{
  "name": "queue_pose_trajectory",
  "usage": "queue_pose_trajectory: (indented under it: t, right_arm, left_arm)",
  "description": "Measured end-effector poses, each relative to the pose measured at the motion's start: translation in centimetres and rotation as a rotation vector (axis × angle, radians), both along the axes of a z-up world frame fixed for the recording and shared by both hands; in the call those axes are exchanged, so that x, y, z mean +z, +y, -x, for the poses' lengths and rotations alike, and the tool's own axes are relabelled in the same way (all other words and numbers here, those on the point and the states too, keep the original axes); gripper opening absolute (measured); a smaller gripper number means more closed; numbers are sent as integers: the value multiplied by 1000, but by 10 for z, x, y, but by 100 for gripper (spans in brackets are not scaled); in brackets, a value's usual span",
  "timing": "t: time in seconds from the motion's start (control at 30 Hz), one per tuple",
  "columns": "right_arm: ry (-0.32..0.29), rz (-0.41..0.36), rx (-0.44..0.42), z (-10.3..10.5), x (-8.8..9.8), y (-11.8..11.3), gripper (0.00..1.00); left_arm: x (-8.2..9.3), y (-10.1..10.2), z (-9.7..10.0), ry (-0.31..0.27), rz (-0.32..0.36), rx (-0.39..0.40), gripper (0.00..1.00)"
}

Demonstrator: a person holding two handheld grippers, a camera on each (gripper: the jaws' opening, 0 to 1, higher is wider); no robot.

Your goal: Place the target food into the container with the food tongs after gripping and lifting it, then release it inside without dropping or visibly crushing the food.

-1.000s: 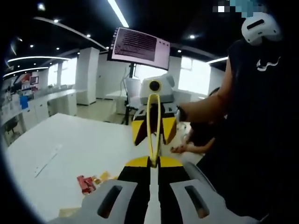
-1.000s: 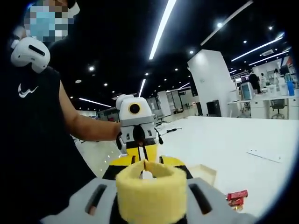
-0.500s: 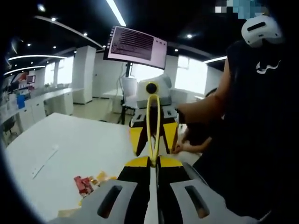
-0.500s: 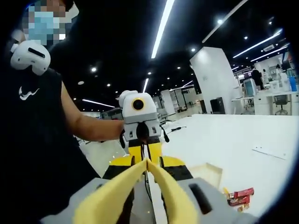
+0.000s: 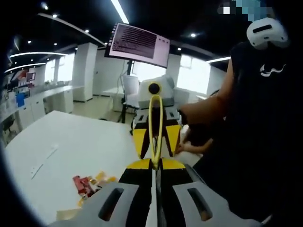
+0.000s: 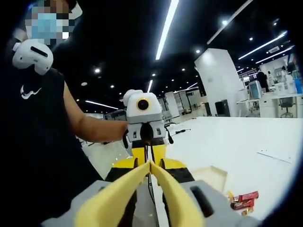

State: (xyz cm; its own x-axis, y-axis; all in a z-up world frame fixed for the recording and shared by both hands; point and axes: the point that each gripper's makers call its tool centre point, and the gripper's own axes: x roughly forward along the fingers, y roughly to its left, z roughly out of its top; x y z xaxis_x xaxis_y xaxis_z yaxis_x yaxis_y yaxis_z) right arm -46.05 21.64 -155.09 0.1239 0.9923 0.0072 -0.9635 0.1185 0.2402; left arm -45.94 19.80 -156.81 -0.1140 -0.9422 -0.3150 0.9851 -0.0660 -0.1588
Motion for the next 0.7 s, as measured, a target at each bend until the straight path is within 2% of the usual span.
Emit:
queue_pose_trajectory:
  t: [0.17, 0.47, 0.7]
  right_arm:
    - [15, -14, 5, 1, 1, 0, 19]
    - [5, -18, -9, 0, 5, -1, 19]
    - [7, -12, -12, 0, 1, 4, 18]
  left_arm:
    - [1, 0, 2, 13, -2, -4, 0]
    - [1, 4, 3, 21, -9, -7, 0]
    - [-2, 4, 4, 10, -33, -13, 0]
